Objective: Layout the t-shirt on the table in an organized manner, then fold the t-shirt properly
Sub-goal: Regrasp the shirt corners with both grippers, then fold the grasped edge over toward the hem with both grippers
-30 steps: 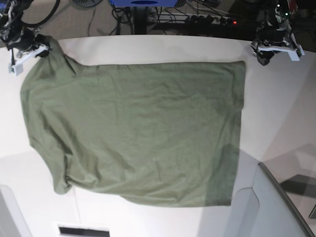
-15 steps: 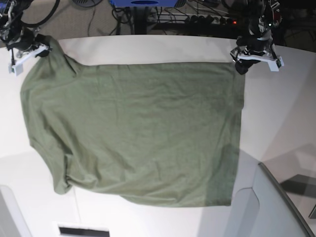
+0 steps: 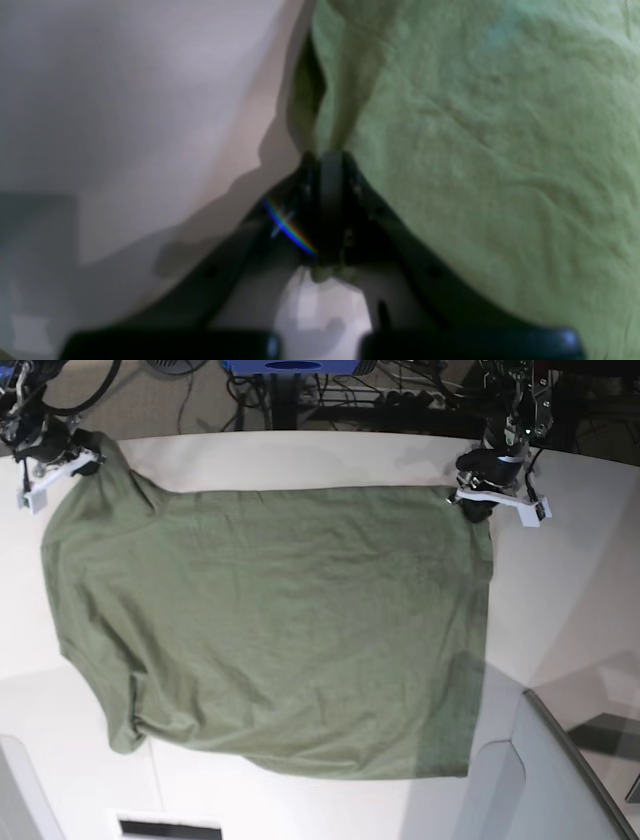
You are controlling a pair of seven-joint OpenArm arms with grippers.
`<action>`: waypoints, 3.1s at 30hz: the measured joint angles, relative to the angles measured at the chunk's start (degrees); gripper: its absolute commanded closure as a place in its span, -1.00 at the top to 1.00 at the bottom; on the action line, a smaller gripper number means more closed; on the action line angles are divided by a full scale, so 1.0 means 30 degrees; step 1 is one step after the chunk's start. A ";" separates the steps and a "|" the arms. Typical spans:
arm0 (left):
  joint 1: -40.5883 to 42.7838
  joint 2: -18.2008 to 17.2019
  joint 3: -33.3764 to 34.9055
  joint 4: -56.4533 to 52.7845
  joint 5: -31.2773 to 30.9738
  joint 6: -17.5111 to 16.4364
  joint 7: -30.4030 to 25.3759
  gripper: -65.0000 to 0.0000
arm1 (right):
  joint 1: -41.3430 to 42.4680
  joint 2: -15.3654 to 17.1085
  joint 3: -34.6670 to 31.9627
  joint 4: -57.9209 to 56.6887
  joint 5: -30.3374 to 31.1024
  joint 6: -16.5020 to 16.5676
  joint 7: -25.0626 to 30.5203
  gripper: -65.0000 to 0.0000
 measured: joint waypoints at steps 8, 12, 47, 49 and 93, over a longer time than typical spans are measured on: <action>0.0918 -0.0379 -0.0007 0.5304 0.0160 0.0503 0.3789 -1.00 | 0.0590 0.0321 -0.0029 0.5064 -0.0095 0.0000 -0.2543 -1.00; -0.0350 -0.0189 -0.1137 0.6659 0.0109 0.0430 0.5909 -1.00 | 0.2353 0.0663 -0.0029 0.5537 -0.0240 0.0007 -0.4000 -1.00; -0.7038 -0.0219 -0.1501 0.0000 0.1749 0.0437 0.6914 -1.00 | 1.1278 0.3708 -0.3388 -0.4393 -0.0306 -0.0131 -0.0685 -1.00; -0.7045 -0.0219 -0.1501 0.0000 0.1749 0.0437 0.6907 -1.00 | 1.1329 0.3679 -0.3388 -0.3796 -0.0299 -0.0131 -0.0678 -1.00; -0.4736 0.0080 -0.4269 0.1749 0.1741 0.0408 0.5690 0.78 | 0.9034 0.1115 0.2550 -0.4328 -0.0015 0.0058 0.0707 0.29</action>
